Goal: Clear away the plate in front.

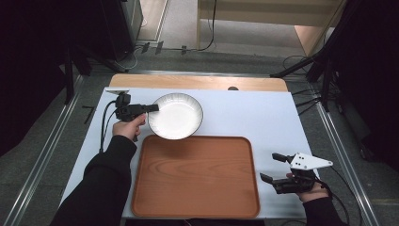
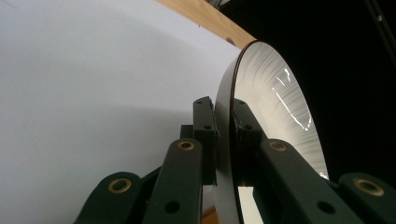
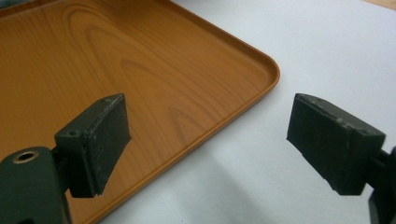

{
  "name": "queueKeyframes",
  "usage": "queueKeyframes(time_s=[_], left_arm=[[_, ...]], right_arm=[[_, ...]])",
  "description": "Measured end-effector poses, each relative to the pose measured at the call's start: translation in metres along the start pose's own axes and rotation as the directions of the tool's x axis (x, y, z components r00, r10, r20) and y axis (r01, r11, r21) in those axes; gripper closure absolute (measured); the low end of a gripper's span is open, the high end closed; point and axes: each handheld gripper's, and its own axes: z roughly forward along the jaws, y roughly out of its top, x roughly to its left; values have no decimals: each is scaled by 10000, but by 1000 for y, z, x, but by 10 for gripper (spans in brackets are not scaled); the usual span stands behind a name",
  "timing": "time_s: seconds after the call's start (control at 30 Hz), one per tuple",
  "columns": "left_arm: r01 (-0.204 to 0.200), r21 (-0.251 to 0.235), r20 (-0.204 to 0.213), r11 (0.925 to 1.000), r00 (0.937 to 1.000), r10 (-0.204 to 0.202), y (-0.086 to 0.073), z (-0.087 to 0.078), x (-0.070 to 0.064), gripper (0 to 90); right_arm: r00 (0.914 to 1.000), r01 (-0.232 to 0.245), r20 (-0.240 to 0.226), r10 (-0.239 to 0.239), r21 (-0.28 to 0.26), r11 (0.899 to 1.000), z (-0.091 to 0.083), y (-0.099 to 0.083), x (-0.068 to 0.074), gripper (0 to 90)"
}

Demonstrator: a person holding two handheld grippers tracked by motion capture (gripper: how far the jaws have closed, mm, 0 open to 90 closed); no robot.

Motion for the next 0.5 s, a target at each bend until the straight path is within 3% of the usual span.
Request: queueKeyframes(time_s=[0.5], left_arm=[[-159, 376, 404, 9992, 9991, 143, -28, -13, -6, 838]], right_arm=[[10000, -44, 24, 44, -22, 10000, 0, -1, -1, 138]])
